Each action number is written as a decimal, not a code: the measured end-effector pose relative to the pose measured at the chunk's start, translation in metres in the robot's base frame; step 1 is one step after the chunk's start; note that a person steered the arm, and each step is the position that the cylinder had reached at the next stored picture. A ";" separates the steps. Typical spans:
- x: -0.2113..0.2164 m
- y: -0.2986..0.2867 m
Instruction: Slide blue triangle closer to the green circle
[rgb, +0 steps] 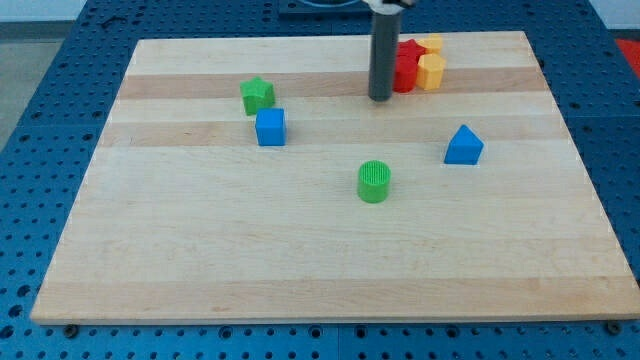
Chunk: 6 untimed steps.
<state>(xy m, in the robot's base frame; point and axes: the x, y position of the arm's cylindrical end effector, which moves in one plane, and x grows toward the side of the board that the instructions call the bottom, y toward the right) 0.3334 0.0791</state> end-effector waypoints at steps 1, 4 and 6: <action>0.020 0.055; 0.103 0.093; 0.067 0.063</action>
